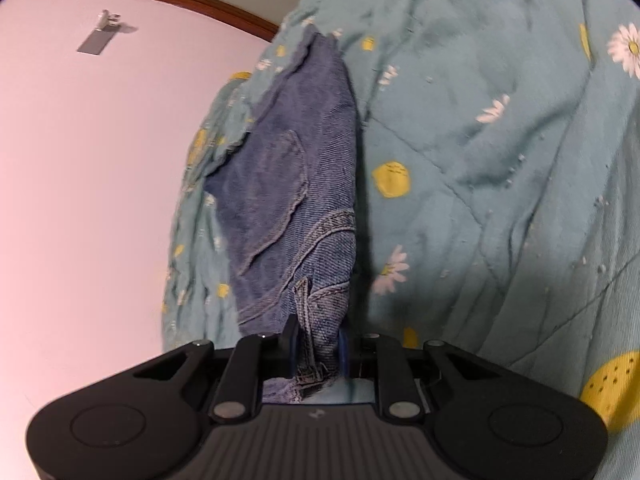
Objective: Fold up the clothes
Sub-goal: 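Hold the shorts' edge with both grippers and fold it over the shorts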
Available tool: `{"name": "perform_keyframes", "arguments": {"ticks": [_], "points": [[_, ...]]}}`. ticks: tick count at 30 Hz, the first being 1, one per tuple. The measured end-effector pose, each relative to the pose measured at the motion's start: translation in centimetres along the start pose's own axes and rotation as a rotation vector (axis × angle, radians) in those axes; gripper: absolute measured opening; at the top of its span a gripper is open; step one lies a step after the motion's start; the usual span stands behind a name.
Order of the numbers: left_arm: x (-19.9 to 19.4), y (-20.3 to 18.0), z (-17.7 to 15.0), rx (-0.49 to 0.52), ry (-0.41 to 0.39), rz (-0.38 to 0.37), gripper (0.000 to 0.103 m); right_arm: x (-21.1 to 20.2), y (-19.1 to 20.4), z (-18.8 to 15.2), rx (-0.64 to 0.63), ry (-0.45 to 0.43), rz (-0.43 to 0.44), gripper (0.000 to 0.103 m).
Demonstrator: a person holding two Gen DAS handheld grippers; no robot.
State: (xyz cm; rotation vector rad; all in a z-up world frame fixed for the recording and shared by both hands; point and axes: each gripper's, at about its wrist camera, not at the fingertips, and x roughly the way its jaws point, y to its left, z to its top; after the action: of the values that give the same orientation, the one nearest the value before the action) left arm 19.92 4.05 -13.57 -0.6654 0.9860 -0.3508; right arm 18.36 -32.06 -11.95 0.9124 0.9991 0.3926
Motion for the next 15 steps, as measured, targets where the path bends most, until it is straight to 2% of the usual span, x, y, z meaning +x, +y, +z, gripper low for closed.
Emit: {"name": "perform_keyframes", "arguments": {"ticks": [7, 11, 13, 15], "points": [[-2.9, -1.2, -0.1, 0.020, 0.014, 0.005, 0.027, -1.4, 1.1, -1.2, 0.033, 0.025, 0.011, 0.017], [-5.3, -0.5, -0.9, -0.051, 0.059, -0.038, 0.027, -2.7, 2.1, -2.9, 0.043, 0.044, 0.027, 0.017], [-5.1, 0.8, -1.4, -0.093, 0.110, -0.076, 0.028, -3.0, 2.3, -3.8, 0.030, 0.056, 0.007, 0.017], [-4.0, 2.3, -2.1, -0.148, 0.141, -0.083, 0.029, -2.8, 1.8, -4.0, 0.039, 0.067, -0.027, 0.020]]}}
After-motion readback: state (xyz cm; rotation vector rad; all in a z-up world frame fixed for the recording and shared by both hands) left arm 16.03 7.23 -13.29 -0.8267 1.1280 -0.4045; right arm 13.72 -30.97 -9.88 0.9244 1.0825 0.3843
